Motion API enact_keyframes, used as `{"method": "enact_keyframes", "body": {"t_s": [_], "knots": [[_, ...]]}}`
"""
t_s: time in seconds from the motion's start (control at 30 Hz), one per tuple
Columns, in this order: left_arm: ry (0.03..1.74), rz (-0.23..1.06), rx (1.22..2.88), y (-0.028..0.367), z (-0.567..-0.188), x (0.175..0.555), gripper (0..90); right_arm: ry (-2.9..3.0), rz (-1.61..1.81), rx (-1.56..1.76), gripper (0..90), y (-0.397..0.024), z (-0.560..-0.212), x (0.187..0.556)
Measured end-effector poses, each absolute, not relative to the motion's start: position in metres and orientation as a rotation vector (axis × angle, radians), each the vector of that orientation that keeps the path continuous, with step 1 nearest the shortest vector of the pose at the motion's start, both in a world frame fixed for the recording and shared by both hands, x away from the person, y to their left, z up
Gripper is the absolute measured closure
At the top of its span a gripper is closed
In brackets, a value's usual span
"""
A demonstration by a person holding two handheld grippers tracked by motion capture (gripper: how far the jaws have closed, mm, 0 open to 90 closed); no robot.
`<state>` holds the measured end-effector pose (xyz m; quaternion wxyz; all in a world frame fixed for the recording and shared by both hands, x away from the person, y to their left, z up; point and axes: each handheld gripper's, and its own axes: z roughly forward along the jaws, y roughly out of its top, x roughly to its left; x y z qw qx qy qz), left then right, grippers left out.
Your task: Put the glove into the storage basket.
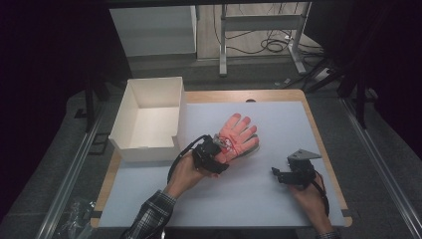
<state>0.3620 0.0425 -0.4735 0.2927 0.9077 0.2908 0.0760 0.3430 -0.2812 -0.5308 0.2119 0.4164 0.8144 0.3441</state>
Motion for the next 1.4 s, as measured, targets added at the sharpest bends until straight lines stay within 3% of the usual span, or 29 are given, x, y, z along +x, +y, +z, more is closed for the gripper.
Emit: {"method": "enact_keyframes", "body": {"t_s": [0.77,1.4], "knots": [[0.952,0.286,2.386,0.046,-0.406,0.415,39.7,2.261,0.959,1.16,23.7,-0.281,-0.531,0.343],[1.209,0.44,2.225,0.114,-0.353,0.448,39.0,2.262,0.96,1.158,23.6,-0.281,-0.531,0.343]]}}
